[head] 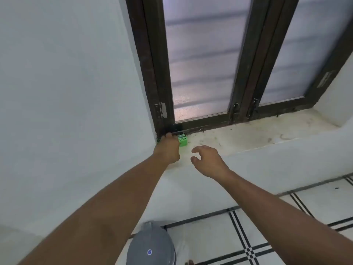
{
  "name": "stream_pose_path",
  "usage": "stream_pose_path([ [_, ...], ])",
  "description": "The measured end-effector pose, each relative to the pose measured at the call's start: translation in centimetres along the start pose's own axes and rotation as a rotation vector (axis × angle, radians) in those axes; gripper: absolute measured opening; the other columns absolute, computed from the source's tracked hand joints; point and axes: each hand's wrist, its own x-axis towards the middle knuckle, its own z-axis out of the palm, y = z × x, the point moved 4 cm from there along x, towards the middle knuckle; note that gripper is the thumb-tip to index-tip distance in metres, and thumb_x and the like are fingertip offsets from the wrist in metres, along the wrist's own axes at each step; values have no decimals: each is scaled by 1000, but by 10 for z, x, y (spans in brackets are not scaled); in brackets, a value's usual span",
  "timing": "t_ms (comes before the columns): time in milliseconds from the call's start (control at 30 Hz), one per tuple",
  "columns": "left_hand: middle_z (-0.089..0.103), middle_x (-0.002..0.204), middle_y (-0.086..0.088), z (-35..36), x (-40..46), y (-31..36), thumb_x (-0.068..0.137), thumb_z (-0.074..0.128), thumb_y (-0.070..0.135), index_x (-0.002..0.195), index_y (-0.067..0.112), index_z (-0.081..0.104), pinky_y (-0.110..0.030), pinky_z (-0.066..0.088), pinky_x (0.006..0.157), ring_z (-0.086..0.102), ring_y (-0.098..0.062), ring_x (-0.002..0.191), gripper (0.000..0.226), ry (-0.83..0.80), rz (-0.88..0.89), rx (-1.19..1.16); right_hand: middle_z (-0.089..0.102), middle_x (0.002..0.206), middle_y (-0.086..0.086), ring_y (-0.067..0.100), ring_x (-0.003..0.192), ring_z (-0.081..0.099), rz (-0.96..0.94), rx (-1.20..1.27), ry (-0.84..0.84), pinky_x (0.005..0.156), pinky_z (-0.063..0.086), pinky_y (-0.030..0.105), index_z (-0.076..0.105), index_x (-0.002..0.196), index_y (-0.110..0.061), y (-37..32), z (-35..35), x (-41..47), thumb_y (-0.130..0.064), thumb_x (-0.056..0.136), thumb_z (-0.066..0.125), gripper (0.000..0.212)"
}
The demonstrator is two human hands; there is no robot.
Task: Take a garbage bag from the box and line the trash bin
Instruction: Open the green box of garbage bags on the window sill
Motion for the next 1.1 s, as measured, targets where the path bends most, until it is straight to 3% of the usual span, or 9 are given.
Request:
stream_pose_path([
  [200, 39, 150, -22, 24, 67, -12, 88, 72, 16, 154, 3, 33, -44, 47, 110, 40, -38, 138, 78, -110, -139, 158, 60, 143, 3, 21, 124, 60, 36, -15, -65, 102, 50, 34, 62, 138, -17, 4, 17, 62, -23, 98, 60, 41],
  [300, 45, 148, -21, 31, 83, -22, 95, 60, 17, 151, 2, 40, -45, 39, 117, 43, -39, 136, 62, -94, -168, 254, 61, 140, 3, 21, 122, 60, 33, -26, -91, 102, 50, 34, 62, 138, -17, 10, 22, 85, -17, 96, 60, 42],
  [400, 49, 140, -19, 30, 88, -25, 96, 57, 20, 143, 7, 54, -43, 40, 114, 49, -37, 128, 49, -59, -168, 272, 62, 138, 4, 22, 123, 60, 18, -27, -129, 102, 51, 34, 62, 139, -18, 13, 29, 101, -15, 93, 62, 45],
  [533, 51, 127, -14, 14, 82, -16, 84, 72, 30, 129, 17, 62, -43, 51, 95, 60, -36, 110, 48, -26, -150, 18, 60, 139, 4, 24, 125, 57, -50, -43, -122, 101, 50, 34, 58, 142, -18, 17, 26, 116, -13, 86, 70, 58],
  [667, 61, 110, 0, -16, 76, 4, 67, 85, 41, 119, 29, 67, -36, 55, 75, 65, -23, 95, 56, -10, -60, -261, 62, 132, -1, 20, 116, 62, -144, 14, -145, 90, 56, 37, 49, 139, -21, 23, 8, 128, -22, 81, 79, 65],
  [733, 67, 109, 7, -27, 75, 9, 65, 90, 38, 120, 30, 68, -36, 58, 79, 66, -17, 96, 59, 7, -42, -382, 65, 126, -3, 19, 110, 64, -153, 102, -206, 86, 58, 38, 44, 133, -24, 31, -4, 131, -24, 82, 81, 63],
  [867, 71, 123, 7, -32, 79, 9, 66, 97, 21, 131, 23, 67, -32, 55, 102, 68, -13, 113, 71, 10, -46, -774, 63, 126, -6, 19, 112, 65, -204, 198, -210, 87, 59, 44, 41, 126, -36, 46, -27, 129, -28, 81, 82, 62],
  [967, 75, 119, 3, -31, 83, 10, 71, 95, 18, 131, 20, 69, -44, 57, 102, 71, -18, 112, 65, -7, -27, -992, 65, 130, -7, 18, 111, 68, -260, 210, -143, 85, 60, 46, 37, 131, -42, 52, -43, 127, -28, 79, 82, 70],
  [1100, 74, 121, -6, -34, 80, 24, 84, 84, 8, 132, 14, 66, -45, 59, 99, 70, -25, 117, 51, -3, -33, -1140, 64, 133, -7, 20, 107, 70, -337, 202, -96, 78, 62, 47, 36, 131, -42, 62, -56, 124, -25, 81, 83, 71],
])
